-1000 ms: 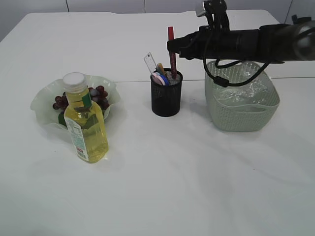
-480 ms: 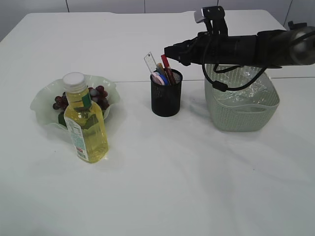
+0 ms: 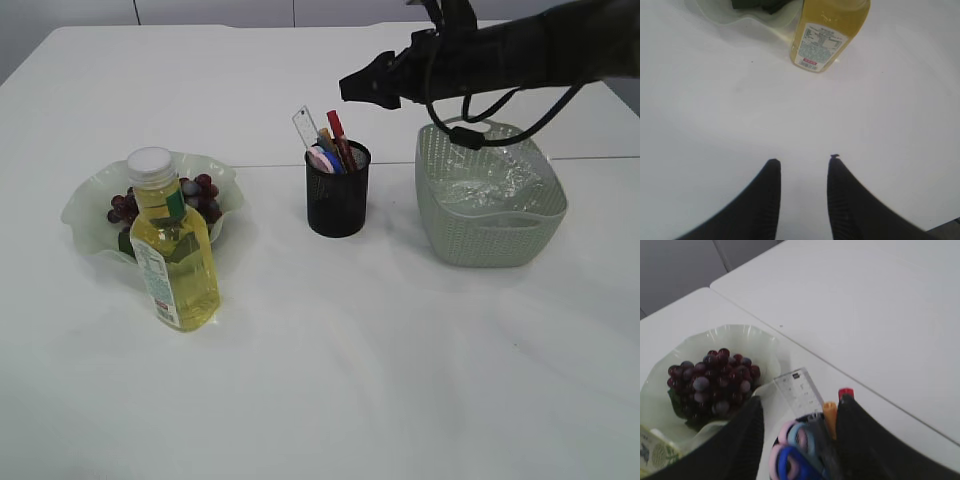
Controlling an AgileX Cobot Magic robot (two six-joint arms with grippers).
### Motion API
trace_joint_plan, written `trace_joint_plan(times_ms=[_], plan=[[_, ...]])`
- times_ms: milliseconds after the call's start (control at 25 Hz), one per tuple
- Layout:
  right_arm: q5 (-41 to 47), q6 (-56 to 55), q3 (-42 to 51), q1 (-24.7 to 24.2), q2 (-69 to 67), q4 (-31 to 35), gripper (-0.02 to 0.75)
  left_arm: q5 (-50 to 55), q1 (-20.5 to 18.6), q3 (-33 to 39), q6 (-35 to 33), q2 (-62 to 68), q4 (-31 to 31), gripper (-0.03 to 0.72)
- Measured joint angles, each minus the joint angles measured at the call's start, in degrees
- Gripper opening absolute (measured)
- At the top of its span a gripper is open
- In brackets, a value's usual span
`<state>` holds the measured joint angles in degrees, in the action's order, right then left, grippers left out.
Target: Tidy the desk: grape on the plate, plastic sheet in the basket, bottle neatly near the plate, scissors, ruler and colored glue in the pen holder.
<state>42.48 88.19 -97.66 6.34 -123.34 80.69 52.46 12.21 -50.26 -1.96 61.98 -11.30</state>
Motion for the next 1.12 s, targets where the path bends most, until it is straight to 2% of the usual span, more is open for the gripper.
trace_joint_plan(times_ms=[120, 280, 400, 520, 680, 880, 960, 1120], plan=[[0.6, -16.58, 0.0, 0.0, 4.57, -16.57, 0.351, 0.0, 0.0, 0.0, 0.0, 0.0, 0.0, 0.241], [6.54, -36.94, 0.0, 0.0, 9.8, -34.86, 0.352, -0.58, 0.0, 0.0, 0.0, 0.0, 0.0, 0.241], [13.76, -50.49, 0.0, 0.0, 13.48, -44.69, 0.352, -1.28, 0.0, 0.0, 0.0, 0.0, 0.0, 0.241], [18.82, -59.34, 0.25, 0.0, 16.35, -52.23, 0.352, -1.42, 0.0, 0.0, 0.0, 0.0, 0.0, 0.241], [20.12, -66.18, 4.04, 0.0, 20.36, -59.4, 0.353, -1.53, 0.0, 0.0, 0.0, 0.0, 0.0, 0.241], [20.11, -70.26, 11.73, 0.0, 25.93, -63.95, 0.353, -1.62, 0.0, 0.0, 0.0, 0.0, 0.0, 0.248], [19.38, -71.34, 15.3, 0.0, 28.03, -64.2, 0.353, -1.62, 0.0, 0.0, 0.55, 0.0, 0.0, 0.278], [18.09, -73.48, 21.12, 0.0, 32.44, -64.56, 0.353, -1.62, 0.0, 0.0, 1.96, 0.0, 0.0, 0.395]])
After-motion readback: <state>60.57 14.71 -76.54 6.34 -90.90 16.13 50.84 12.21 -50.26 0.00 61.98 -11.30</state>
